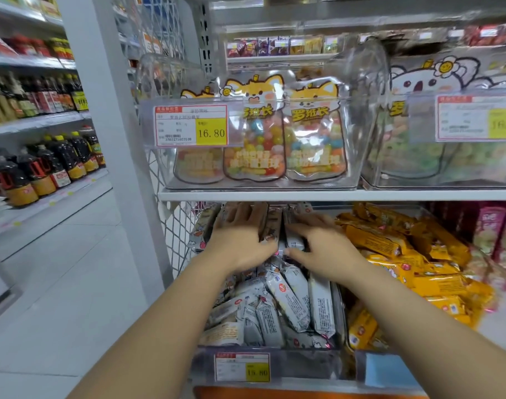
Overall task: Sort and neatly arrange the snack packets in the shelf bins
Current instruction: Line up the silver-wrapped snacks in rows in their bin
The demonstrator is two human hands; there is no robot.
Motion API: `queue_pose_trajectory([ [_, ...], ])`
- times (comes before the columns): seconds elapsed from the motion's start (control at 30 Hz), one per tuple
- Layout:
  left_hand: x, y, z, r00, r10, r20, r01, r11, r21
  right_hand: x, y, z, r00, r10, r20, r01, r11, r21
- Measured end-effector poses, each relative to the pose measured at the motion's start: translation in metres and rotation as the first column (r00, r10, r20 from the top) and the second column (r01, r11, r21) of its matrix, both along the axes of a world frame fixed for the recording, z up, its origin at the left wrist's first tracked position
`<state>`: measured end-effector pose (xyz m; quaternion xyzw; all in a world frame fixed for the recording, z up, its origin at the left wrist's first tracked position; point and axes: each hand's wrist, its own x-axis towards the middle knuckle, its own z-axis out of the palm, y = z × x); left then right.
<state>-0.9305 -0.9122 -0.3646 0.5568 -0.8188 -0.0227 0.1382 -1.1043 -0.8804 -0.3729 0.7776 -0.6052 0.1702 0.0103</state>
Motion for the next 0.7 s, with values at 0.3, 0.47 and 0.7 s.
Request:
queue_pose_trajectory([
  [0.3,0.003,-0.008,-0.018,0.984,-0.028,0.177,0.041,0.997,-0.071,-0.001,-0.01,-0.001,0.986,-0.004,-0.168,0.009,1.0,0.029],
  [0.47,-0.001,-0.005,-0.02,0.986,-0.003,0.164,0.022,0.994,-0.112,0.003,-0.013,-0.005,0.98,-0.048,-0.193,0.042,0.999,-0.032],
  [0.7,0.023,0.03,-0.009,0.999,-0.037,-0.002,0.036,0.973,-0.226,0.004,0.015,0.004,0.999,0.008,-0.033,-0.011,0.994,-0.108],
])
